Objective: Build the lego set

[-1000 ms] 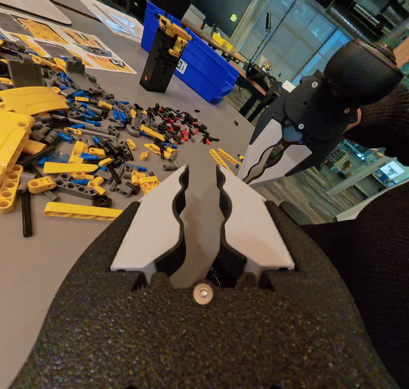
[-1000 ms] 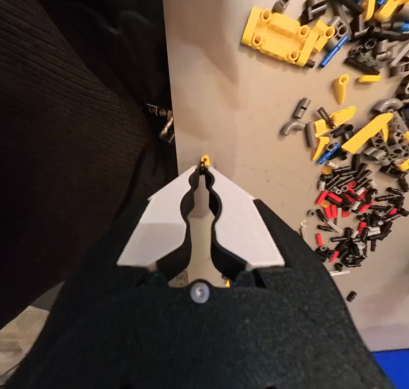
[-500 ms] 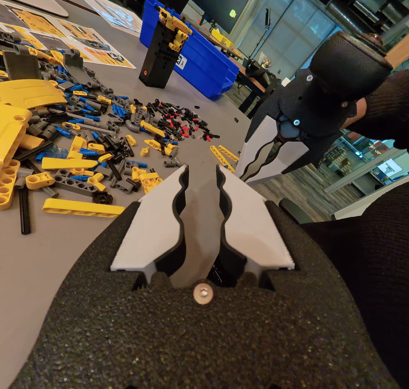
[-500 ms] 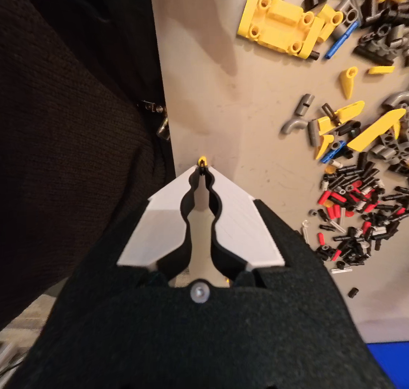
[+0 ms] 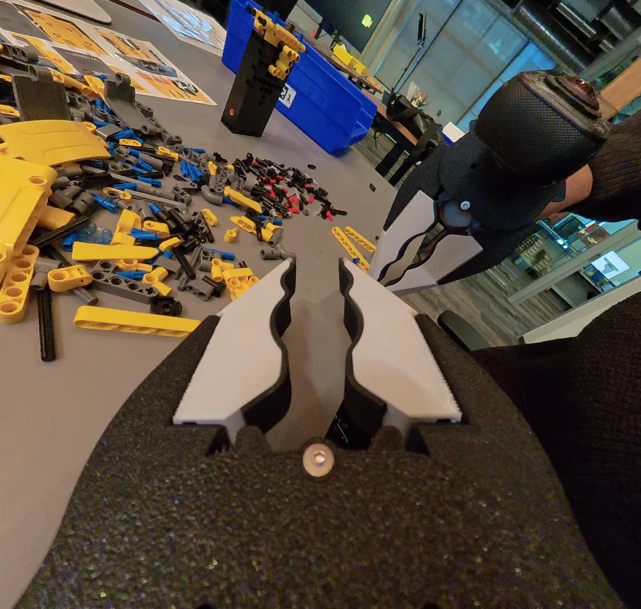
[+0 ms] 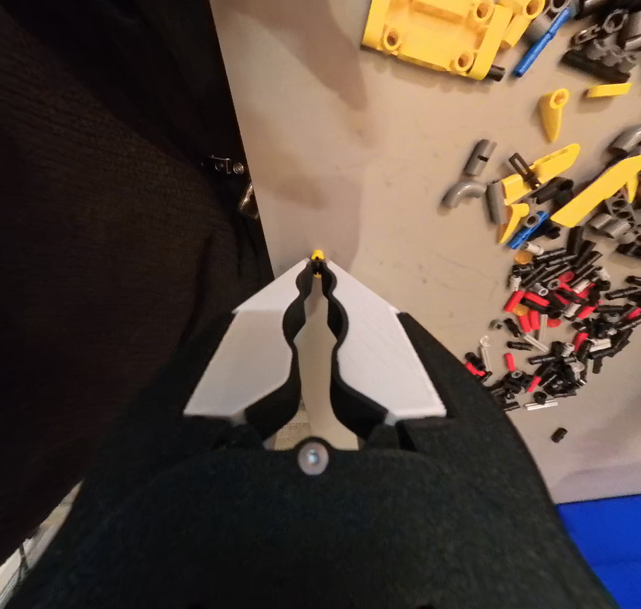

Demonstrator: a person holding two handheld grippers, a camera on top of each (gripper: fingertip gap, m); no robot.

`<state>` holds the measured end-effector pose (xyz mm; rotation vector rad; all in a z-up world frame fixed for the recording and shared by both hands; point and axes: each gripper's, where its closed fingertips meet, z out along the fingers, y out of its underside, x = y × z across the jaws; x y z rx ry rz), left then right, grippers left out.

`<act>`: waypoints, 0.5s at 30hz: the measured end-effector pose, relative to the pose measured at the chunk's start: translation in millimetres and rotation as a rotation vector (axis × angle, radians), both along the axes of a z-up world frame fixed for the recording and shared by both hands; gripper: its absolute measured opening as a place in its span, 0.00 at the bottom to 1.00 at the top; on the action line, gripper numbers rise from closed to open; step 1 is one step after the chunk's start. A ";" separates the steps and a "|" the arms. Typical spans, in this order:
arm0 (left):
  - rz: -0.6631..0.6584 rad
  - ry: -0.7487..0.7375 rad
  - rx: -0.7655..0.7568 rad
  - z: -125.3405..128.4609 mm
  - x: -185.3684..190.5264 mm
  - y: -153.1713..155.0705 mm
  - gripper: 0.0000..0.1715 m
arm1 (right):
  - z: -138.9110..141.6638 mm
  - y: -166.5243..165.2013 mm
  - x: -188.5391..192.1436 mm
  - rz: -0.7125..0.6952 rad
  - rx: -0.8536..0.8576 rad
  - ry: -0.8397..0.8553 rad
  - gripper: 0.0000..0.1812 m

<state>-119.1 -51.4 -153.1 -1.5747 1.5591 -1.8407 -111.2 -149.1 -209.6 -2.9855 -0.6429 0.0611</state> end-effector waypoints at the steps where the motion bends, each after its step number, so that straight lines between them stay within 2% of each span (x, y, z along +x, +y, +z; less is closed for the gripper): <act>1: 0.000 0.000 -0.001 0.1 -0.2 0.3 0.14 | -0.1 0.0 0.1 -0.006 0.004 0.005 0.02; 9: -0.036 -0.033 -0.015 5.3 -3.0 -4.5 0.14 | 1.7 0.9 -2.2 -0.002 0.107 0.045 0.02; 12: -0.098 -0.080 -0.057 14.3 -7.4 -14.9 0.15 | 19.4 11.4 -8.9 -0.080 0.267 0.166 0.02; 15: -0.216 -0.127 -0.156 25.8 -14.5 -34.3 0.15 | 51.7 21.9 -17.7 -0.179 0.493 0.350 0.02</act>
